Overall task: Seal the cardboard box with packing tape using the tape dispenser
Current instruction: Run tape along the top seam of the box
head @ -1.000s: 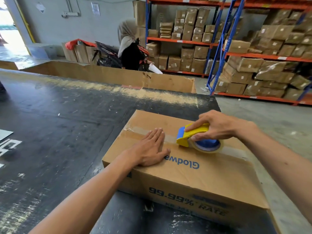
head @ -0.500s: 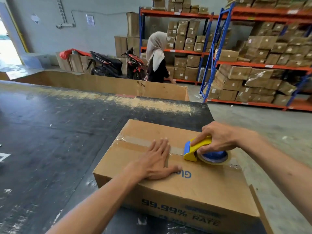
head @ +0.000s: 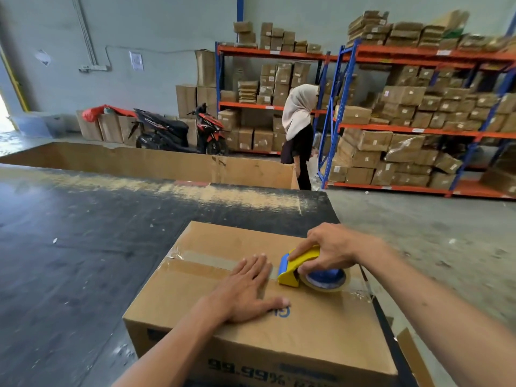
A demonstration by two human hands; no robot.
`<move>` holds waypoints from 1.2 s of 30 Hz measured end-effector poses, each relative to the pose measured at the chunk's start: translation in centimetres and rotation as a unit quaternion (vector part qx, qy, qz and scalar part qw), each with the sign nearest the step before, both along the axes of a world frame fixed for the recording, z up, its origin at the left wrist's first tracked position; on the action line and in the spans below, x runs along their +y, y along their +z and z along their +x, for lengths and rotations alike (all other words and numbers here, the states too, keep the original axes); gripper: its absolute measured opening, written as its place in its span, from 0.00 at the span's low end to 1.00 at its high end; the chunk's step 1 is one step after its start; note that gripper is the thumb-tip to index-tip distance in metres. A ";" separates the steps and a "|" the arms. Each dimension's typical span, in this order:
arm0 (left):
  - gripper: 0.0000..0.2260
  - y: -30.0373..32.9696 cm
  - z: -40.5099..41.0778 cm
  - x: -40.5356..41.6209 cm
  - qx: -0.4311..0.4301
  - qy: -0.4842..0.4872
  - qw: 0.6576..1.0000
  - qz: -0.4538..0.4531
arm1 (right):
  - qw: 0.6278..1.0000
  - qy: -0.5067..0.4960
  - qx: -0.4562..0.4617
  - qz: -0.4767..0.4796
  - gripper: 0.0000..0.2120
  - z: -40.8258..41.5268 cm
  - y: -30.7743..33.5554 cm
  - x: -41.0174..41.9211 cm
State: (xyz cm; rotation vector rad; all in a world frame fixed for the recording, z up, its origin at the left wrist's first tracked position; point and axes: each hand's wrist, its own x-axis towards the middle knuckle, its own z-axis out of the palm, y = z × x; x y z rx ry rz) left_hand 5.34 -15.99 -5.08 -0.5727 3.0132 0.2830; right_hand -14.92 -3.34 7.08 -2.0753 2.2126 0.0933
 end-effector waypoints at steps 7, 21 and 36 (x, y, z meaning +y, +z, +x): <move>0.49 0.0 0.0 -0.2 -0.009 -0.009 1.000 -0.015 | 0.998 -0.016 -0.066 -0.010 0.21 -1.5 0.2 2.6; 0.47 0.7 0.1 0.6 -0.021 -0.011 0.999 -0.032 | 1.000 -0.020 0.008 0.006 0.19 -4.8 0.8 6.9; 0.54 0.1 -6.8 8.0 0.021 -0.059 0.997 0.040 | 1.000 -0.014 -0.012 0.019 0.18 -5.1 0.9 6.7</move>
